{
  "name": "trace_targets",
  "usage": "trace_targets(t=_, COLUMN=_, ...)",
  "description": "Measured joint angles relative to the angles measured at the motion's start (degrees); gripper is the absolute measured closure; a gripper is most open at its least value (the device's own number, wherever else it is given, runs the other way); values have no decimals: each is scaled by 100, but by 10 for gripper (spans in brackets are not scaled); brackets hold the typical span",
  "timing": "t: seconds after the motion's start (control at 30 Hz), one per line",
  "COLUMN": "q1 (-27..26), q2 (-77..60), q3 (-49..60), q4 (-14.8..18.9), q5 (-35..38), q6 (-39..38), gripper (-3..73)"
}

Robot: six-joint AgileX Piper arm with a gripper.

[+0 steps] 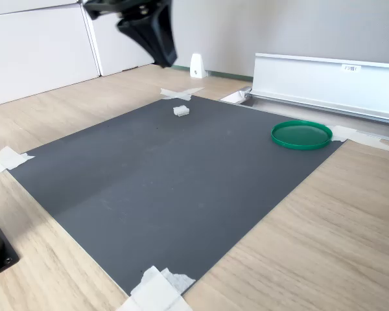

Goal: Grasp a white terminal and put it on the green lid.

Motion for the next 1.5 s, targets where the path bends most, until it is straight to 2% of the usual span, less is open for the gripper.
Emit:
trace_targets(t=0.1, q1=459, q2=549, q3=-554, q4=-78, q5=227, q6=-65, gripper=599)
trace_targets(t=0.27, q1=1076, q2=1473, q3=-1415, q4=-78, q5=607, q6=141, gripper=357)
trace_targets(t=0.37, q1=1270, q2=1959, q3=-1735, q4=-78, q5=738, q6=354, gripper=190)
trace_targets(t=0.43, q1=1348, q2=2288, q3=-1928, q4=-78, q5=745, q6=549, gripper=107)
trace_targets(t=0.57, q1=1391, q2=2857, q3=-2237, q4=-41, q5=735, q6=1082, gripper=-3)
trace_targets(t=0.7, q1=1391, q2=3244, q3=-2335, q4=-3, q5=714, q6=1552, gripper=-26)
trace_targets(t=1.17, q1=1604, q2=3731, q3=-2340, q4=333, q5=219, q6=2007, gripper=-29)
trace_targets(t=1.5, q1=1604, q2=3901, q3=-2340, q4=284, q5=108, q6=2055, gripper=-29)
